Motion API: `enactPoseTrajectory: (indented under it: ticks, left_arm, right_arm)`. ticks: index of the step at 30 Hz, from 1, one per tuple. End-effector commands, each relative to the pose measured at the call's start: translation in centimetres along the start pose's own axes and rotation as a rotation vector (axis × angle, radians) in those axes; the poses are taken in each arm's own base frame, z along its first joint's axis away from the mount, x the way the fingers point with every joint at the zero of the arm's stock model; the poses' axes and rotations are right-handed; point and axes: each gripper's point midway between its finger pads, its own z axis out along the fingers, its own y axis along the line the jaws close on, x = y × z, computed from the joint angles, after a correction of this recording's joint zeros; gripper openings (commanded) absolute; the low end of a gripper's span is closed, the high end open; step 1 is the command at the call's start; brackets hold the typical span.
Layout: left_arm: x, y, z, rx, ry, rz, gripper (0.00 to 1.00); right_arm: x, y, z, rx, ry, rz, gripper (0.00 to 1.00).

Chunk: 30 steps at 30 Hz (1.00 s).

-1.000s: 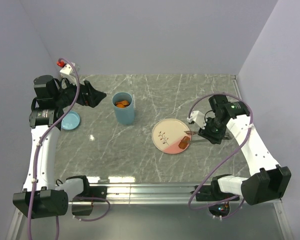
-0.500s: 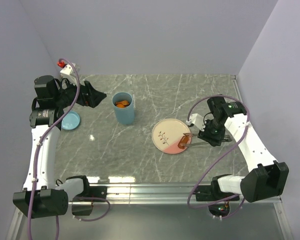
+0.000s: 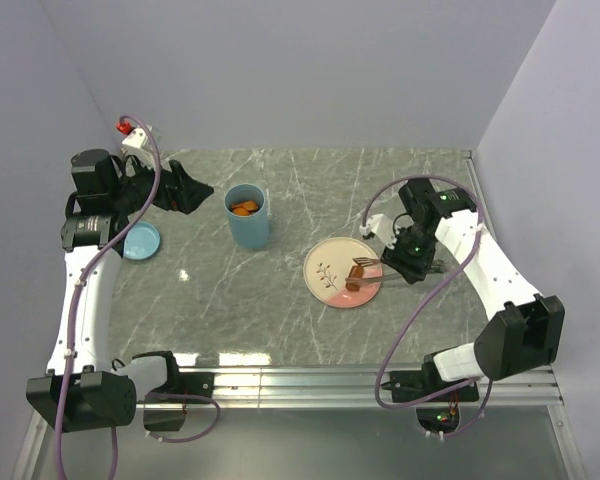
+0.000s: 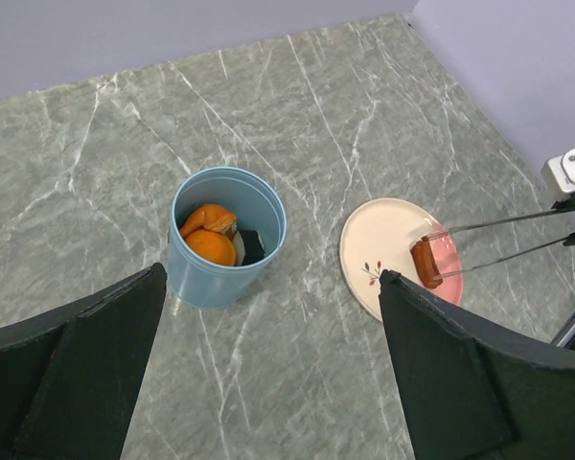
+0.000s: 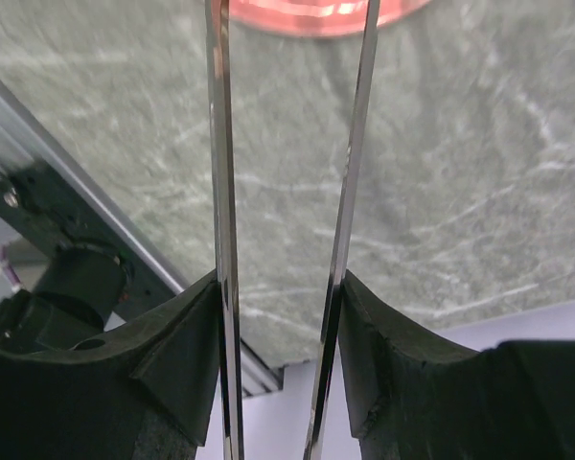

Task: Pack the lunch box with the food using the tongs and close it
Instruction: Pick up the food using the clamp

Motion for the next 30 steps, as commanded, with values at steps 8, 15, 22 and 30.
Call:
enactPoseTrajectory:
  ticks: [8, 15, 22, 30]
  left_arm:
    - [-1.0, -0.2, 0.2, 0.015, -0.035, -0.001, 0.99]
    - [-0.3, -0.3, 0.1, 0.017, -0.038, -0.016, 0.99]
    - [-0.6, -0.5, -0.1, 0.019, -0.044, -0.009, 0.99]
    - [-0.5, -0.5, -0.4, 0.009, -0.034, 0.012, 1.0]
  right_arm:
    - [-4.4, 0.1, -3.9, 0.012, -0.19, 0.102, 0.53]
    - [-1.5, 3.8, -2.8, -0.073, -0.139, 0.226, 0.52]
    - [-1.5, 3.9, -2.6, -0.171, -0.187, 0.426, 0.51]
    - [-1.4, 3.3, -2.1, -0.273, -0.231, 0.604, 0.51]
